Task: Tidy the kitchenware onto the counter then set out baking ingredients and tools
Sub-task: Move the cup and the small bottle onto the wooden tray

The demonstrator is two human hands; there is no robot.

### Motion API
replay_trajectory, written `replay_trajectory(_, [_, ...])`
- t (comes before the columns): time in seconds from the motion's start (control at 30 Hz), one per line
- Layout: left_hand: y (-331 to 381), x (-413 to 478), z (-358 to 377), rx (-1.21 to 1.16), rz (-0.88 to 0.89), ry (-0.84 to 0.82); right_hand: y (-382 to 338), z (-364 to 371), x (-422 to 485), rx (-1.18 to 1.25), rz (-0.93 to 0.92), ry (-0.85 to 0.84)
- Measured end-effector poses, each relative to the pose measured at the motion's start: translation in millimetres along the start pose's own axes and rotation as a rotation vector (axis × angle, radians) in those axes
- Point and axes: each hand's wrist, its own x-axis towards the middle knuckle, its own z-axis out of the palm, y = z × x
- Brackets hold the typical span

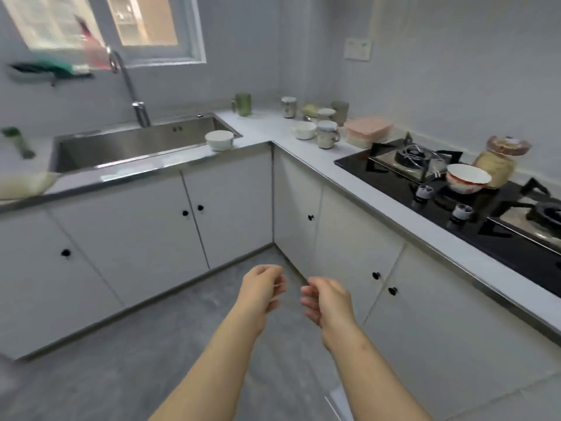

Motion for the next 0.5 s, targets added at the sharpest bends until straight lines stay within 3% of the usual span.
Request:
replay_trajectory(0.3, [22, 24, -261, -0.157, -0.019, 0.366, 59, 255, -40, -0.154, 0.113, -0.347])
replay_trajectory(0.5, [40, 42, -366, -0.267, -0.009, 0.524, 70, 365, -47, -0.247, 0.116, -0.491])
